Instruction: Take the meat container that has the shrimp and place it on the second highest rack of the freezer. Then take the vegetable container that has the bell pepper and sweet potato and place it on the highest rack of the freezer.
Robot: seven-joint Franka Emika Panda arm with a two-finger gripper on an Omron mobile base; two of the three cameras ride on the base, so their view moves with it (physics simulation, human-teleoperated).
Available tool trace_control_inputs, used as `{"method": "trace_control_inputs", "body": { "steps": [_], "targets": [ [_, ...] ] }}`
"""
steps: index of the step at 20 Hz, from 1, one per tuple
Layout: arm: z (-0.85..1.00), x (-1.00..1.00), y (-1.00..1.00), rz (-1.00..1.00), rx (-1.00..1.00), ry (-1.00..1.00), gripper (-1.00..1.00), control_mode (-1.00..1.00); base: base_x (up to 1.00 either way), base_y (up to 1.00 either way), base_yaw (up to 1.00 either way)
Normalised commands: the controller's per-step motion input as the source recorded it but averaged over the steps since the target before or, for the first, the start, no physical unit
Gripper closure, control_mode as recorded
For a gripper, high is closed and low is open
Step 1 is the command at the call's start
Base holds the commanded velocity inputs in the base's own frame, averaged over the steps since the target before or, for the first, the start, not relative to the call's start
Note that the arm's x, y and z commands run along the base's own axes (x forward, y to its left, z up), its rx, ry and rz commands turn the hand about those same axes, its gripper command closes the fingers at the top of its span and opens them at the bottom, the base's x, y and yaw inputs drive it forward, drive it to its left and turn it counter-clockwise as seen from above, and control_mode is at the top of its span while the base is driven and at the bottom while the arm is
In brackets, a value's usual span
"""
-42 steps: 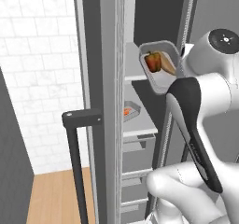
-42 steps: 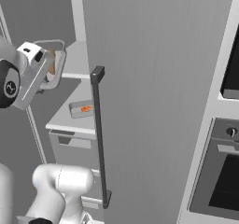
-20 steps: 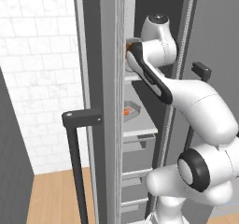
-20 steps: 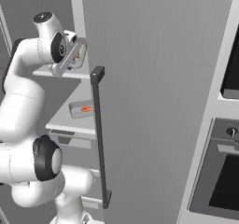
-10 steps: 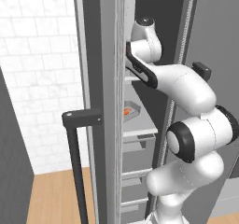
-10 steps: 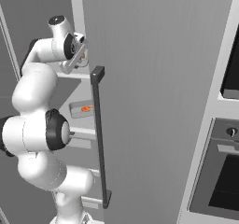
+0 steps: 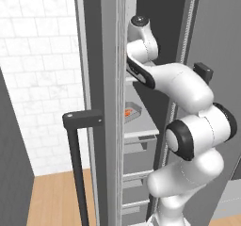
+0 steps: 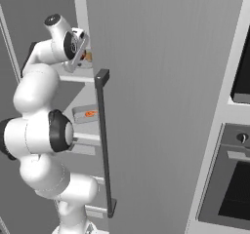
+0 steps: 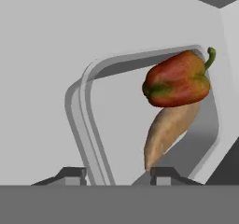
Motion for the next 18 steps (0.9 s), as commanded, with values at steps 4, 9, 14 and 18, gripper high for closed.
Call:
{"method": "trace_control_inputs", "body": {
  "steps": [4, 9, 14, 18],
  "targets": [
    [0.02, -0.31, 0.00, 0.00, -0.04, -0.37, -1.00, -1.00, 0.00, 0.00, 0.00],
    [0.45, -1.00, 0.00, 0.00, 0.00, -0.52, -1.00, -1.00, 0.00, 0.00, 0.00],
    [0.41, -1.00, 0.00, 0.00, 0.00, -0.52, -1.00, -1.00, 0.00, 0.00, 0.00],
    [0.01, -1.00, 0.00, 0.00, 0.00, -0.51, -1.00, -1.00, 0.00, 0.00, 0.00]
  ]
}}
